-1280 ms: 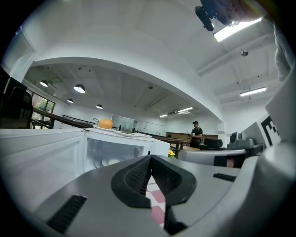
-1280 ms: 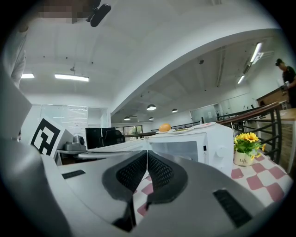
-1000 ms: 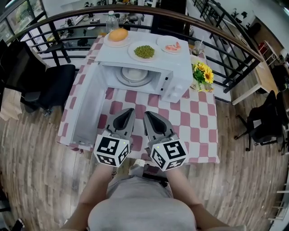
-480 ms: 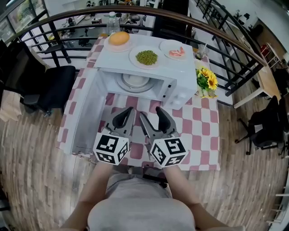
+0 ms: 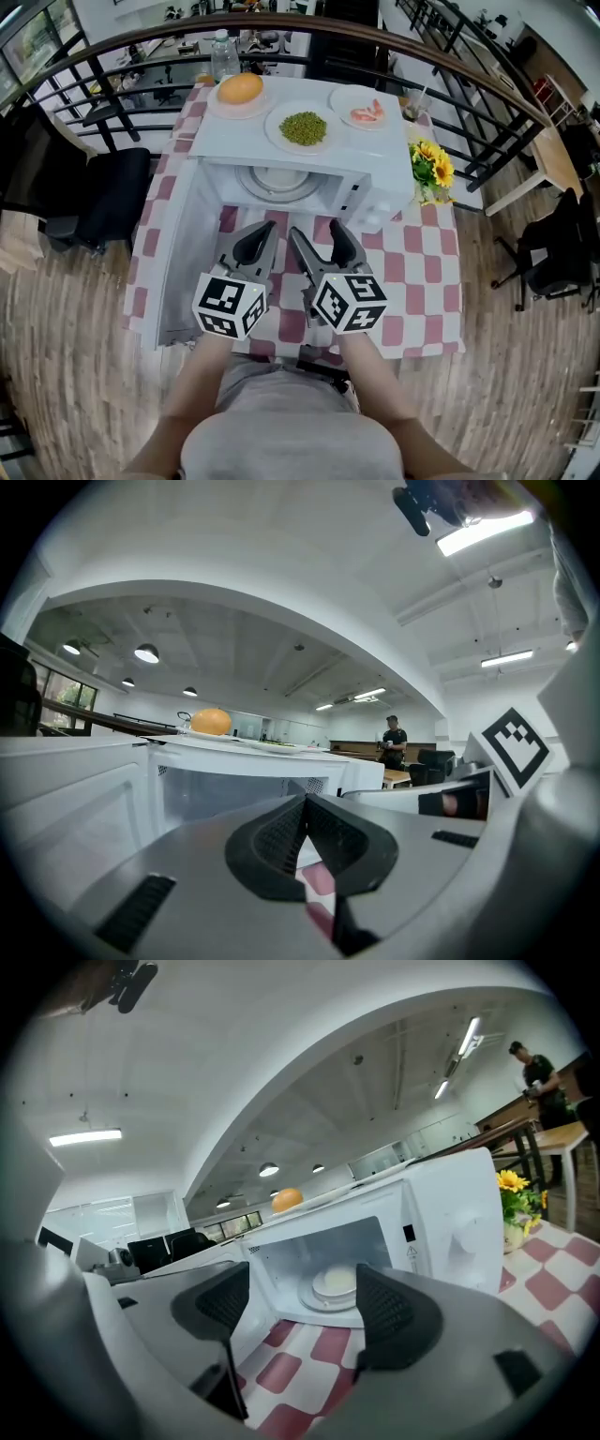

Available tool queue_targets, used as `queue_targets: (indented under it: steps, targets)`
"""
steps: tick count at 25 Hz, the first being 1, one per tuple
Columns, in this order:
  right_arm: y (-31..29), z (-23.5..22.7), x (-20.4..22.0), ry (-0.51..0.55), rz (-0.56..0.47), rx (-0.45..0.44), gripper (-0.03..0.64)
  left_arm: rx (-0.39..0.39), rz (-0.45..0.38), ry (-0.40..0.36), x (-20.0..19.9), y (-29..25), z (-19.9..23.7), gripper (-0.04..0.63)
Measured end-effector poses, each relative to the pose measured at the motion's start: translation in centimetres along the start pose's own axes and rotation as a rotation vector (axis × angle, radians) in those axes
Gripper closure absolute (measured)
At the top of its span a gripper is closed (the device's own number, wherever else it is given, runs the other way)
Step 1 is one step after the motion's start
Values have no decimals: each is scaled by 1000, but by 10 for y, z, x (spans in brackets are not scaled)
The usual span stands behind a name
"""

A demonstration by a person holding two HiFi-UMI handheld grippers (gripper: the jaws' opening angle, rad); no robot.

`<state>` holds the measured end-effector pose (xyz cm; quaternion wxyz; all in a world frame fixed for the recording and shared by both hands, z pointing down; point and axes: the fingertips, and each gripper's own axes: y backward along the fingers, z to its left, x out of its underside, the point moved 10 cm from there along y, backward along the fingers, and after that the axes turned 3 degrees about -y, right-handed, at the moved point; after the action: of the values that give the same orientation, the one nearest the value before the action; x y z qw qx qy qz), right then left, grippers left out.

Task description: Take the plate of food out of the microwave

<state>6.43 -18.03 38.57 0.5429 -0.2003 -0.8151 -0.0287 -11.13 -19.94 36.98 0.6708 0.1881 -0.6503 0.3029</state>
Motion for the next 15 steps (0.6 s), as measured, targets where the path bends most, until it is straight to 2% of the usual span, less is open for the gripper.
queue_targets:
  steps: [5,9,15]
  targets:
    - [-24,-9,11,-115,48,45,267,0,1,-3,-2,-10,14,594]
    - [-45,-20,24,-256,59,99,267,-8,1,-7,-1,-18,24,594]
    - [-77,-27,45,-390,49,182,267,-21,8,11,4,-21,35,594]
